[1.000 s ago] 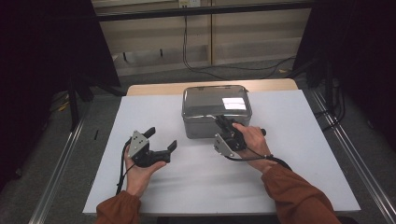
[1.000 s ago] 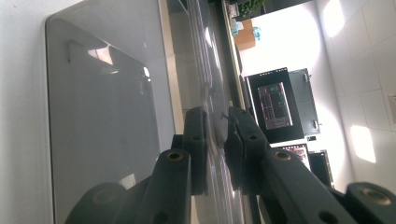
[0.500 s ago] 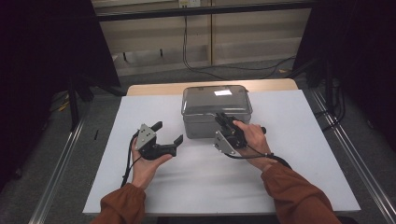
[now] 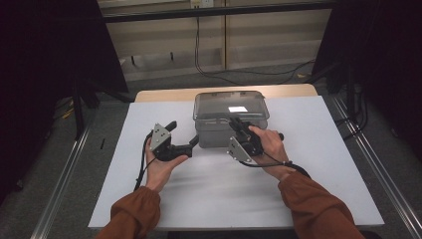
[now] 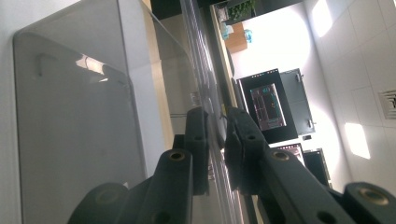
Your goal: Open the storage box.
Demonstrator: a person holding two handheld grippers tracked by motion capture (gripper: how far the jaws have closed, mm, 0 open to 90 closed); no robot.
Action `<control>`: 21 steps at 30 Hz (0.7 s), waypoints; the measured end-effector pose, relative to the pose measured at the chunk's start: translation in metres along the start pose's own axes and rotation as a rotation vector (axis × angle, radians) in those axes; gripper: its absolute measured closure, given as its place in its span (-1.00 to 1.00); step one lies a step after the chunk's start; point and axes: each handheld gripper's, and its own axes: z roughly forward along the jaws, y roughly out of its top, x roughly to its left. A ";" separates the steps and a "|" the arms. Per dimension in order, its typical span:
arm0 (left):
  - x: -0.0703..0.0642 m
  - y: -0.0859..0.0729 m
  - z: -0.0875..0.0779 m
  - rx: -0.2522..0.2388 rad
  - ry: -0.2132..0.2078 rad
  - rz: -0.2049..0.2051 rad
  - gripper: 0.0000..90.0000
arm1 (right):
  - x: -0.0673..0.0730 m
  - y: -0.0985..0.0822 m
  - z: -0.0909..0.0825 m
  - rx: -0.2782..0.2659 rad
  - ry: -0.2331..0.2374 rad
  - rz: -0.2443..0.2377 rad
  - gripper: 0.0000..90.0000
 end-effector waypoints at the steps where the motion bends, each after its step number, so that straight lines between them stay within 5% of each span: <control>1: 0.000 0.002 0.005 0.005 0.000 0.014 -0.92 | -0.003 0.001 0.001 -0.002 -0.004 0.001 0.76; 9: 0.003 0.011 0.026 0.016 -0.004 0.042 -0.87 | -0.010 0.002 0.002 -0.006 -0.011 0.010 0.77; 16: 0.008 0.015 0.038 0.005 0.033 0.068 -0.80 | -0.013 0.002 0.003 -0.012 -0.011 0.008 0.78; 17: 0.008 0.015 0.041 0.009 0.037 0.110 -0.67 | -0.014 0.002 0.003 -0.014 -0.013 0.011 0.78; 21: 0.009 0.014 0.045 0.003 0.046 0.111 -0.51 | -0.014 0.002 0.005 -0.022 -0.017 0.016 0.78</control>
